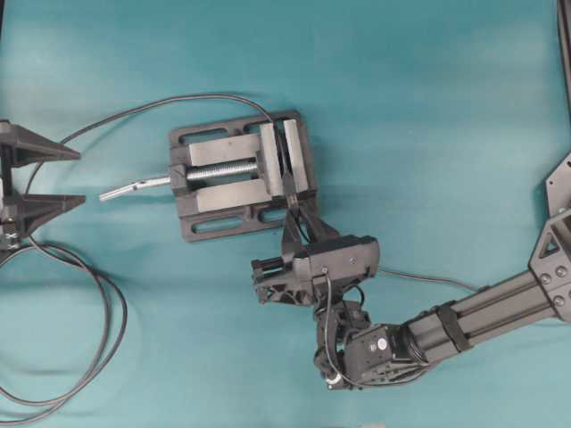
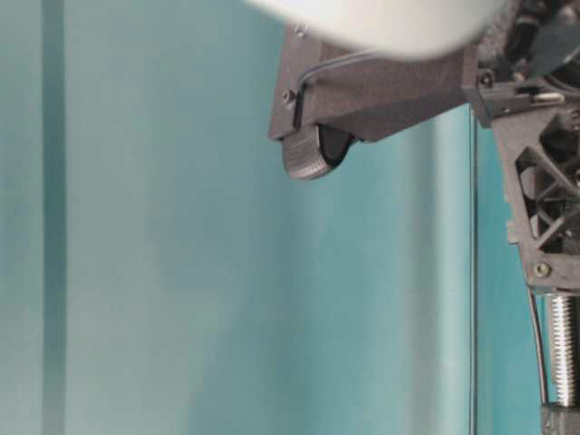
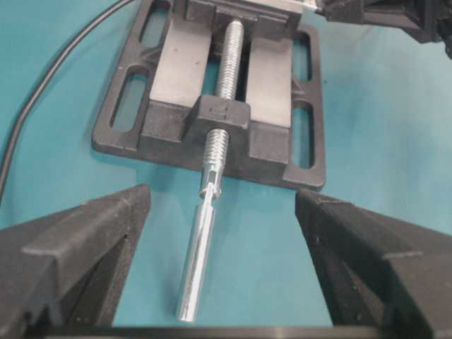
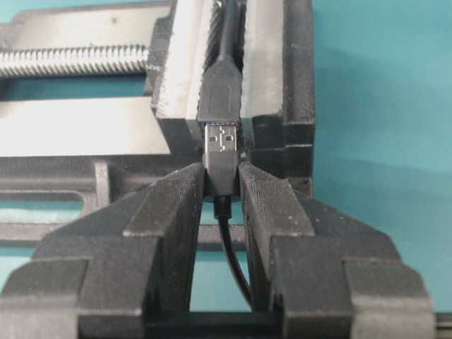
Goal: Insert the USB cable into the fixed female connector.
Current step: 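Push the USB plug forward into the port opening, then press the USB plug fully into the port with the right gripper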
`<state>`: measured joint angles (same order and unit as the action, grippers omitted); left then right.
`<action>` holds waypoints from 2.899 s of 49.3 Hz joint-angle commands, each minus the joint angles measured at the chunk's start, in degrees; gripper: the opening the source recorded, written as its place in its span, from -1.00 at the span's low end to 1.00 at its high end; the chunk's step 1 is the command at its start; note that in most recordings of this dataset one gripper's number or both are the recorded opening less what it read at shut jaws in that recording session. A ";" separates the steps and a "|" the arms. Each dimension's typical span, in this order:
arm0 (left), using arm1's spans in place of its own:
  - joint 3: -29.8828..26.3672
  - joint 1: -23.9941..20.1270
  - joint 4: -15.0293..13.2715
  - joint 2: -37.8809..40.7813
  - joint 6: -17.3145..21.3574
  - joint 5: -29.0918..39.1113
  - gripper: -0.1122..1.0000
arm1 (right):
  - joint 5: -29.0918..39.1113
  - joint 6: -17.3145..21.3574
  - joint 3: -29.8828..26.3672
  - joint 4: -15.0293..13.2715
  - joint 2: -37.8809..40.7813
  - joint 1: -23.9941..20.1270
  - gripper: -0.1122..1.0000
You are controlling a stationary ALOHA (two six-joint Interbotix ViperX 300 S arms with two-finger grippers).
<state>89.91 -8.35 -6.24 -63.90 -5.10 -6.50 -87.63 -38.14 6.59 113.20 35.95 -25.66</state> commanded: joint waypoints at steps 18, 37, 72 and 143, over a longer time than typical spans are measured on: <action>-0.70 -0.09 0.18 0.35 -0.44 -0.35 0.99 | 0.79 -0.18 -1.41 -0.53 -0.70 0.97 -0.43; -0.70 -0.09 0.18 0.44 -0.44 -0.44 0.99 | 0.70 -0.26 -2.11 -0.53 -0.62 2.11 -0.43; -0.70 0.00 0.18 0.35 -0.44 -0.35 0.99 | -0.26 -0.88 -2.46 -1.32 -0.62 2.90 -0.43; -0.70 0.00 0.18 0.44 -0.44 -0.44 0.99 | 0.18 -2.20 -2.20 -2.99 -0.70 7.29 -0.43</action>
<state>89.91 -8.35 -6.24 -63.90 -5.10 -6.50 -87.19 -40.17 5.10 111.36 36.39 -22.76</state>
